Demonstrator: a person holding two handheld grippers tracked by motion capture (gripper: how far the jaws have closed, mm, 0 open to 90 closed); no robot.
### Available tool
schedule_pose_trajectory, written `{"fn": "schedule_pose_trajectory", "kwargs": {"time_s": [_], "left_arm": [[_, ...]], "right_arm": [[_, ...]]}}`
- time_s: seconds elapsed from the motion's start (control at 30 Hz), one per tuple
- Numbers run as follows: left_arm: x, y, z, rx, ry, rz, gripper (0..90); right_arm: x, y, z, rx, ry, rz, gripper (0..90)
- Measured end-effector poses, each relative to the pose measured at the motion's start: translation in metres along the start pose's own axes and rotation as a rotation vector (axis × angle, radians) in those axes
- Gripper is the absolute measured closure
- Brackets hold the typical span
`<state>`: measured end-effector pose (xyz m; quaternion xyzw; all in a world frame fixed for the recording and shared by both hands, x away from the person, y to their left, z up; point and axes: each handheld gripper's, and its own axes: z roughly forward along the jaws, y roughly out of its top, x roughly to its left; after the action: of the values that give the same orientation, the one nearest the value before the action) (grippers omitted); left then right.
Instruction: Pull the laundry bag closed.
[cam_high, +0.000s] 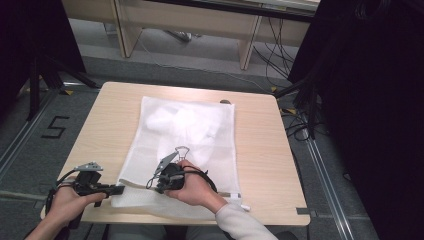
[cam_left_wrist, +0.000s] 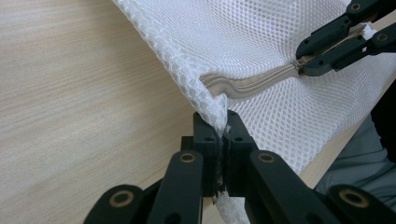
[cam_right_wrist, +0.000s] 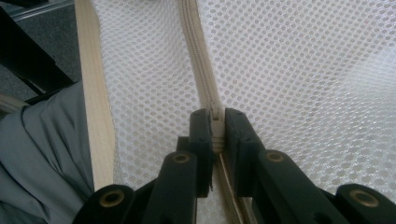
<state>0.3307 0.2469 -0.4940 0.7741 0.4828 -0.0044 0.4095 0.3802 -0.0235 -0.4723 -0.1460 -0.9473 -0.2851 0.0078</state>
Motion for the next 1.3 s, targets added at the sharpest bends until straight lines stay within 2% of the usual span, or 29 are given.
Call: {"fn": "schedule_pose_trajectory", "kwargs": {"time_s": [0.33,0.4,0.6,0.7,0.87,0.97,1.03,1.13,1.17,1.3], "left_arm": [[0.0,0.0,0.0,-0.001,-0.002,0.001,85.7],[0.0,0.0,-0.001,0.0,0.008,0.006,85.7],[0.0,0.0,-0.001,-0.001,0.004,0.002,85.8],[0.0,0.0,-0.001,-0.004,0.001,-0.002,85.8],[0.0,0.0,-0.001,-0.001,0.003,0.0,85.8],[0.0,0.0,-0.001,-0.003,0.001,-0.004,85.8],[0.0,0.0,-0.001,-0.006,0.002,-0.008,85.8],[0.001,0.001,-0.001,0.0,-0.002,-0.005,85.8],[0.0,0.001,-0.001,-0.003,-0.002,-0.006,85.8],[0.0,0.0,-0.001,-0.005,0.005,-0.01,85.8]], "right_arm": [[0.001,-0.001,-0.002,-0.002,0.004,0.014,82.6],[0.0,-0.001,-0.002,0.001,0.0,0.007,82.6],[-0.002,-0.004,-0.004,-0.001,0.002,0.01,82.6],[-0.003,-0.005,-0.006,-0.001,-0.002,-0.003,82.6],[-0.003,-0.007,-0.009,0.0,-0.002,0.027,82.6],[-0.003,-0.008,-0.009,-0.006,-0.002,0.023,82.6],[-0.004,-0.008,-0.009,-0.006,0.0,0.002,82.6],[-0.003,-0.009,-0.012,-0.008,-0.004,0.029,82.6],[-0.004,-0.009,-0.012,-0.013,0.002,0.013,82.6],[-0.003,-0.009,-0.013,-0.011,-0.005,0.02,82.6]]}}
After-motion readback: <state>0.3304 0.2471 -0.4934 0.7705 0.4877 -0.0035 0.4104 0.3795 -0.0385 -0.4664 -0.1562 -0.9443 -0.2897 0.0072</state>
